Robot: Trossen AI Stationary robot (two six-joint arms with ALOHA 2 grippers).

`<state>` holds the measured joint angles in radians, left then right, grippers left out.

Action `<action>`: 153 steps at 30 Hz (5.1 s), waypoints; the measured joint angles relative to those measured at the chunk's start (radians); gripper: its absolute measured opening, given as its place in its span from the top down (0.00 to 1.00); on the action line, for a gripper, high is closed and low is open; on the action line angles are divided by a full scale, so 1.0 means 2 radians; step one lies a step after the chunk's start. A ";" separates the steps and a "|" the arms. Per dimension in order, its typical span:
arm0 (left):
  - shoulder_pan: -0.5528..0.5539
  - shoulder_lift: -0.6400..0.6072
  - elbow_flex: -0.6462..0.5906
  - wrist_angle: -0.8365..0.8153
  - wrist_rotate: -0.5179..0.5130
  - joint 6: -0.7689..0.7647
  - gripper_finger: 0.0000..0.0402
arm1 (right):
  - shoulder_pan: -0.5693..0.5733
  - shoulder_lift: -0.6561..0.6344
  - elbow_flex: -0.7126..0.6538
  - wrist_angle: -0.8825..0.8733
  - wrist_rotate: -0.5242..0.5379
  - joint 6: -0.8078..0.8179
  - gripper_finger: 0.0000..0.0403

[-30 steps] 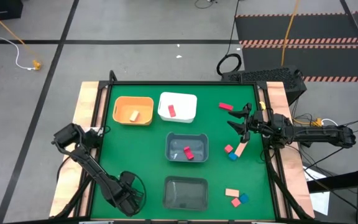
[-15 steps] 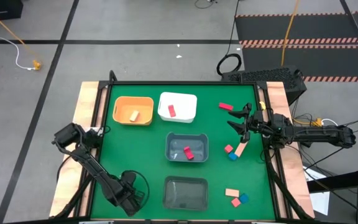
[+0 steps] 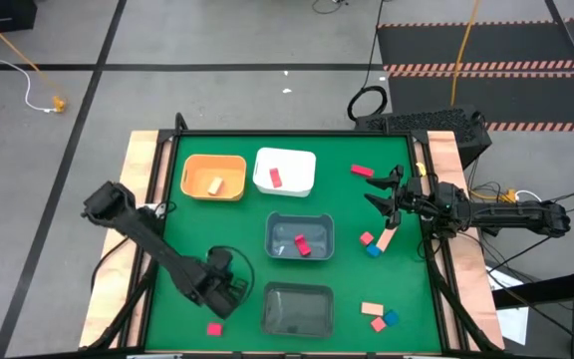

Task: Sort & place blocks by color
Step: Put the bottom left blue wooden block into the black bin, then put the bottom red wooden block into the blue bin

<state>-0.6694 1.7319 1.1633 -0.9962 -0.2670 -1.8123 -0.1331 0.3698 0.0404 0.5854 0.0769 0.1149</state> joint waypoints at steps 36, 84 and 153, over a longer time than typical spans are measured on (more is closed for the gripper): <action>0.071 -0.055 0.002 0.432 -0.088 0.542 0.85 | 0.000 0.000 0.000 0.000 0.000 0.000 0.48; 0.030 0.081 0.002 0.548 -0.009 0.602 0.59 | 0.000 0.000 0.000 0.000 0.000 0.000 0.48; -0.158 0.009 0.002 0.177 0.059 0.549 0.50 | 0.000 0.000 0.000 0.000 0.000 0.000 0.48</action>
<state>-0.9856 1.7497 1.1666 -0.6413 -0.1495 -0.7145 -0.1330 0.3695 0.0406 0.5858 0.0769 0.1146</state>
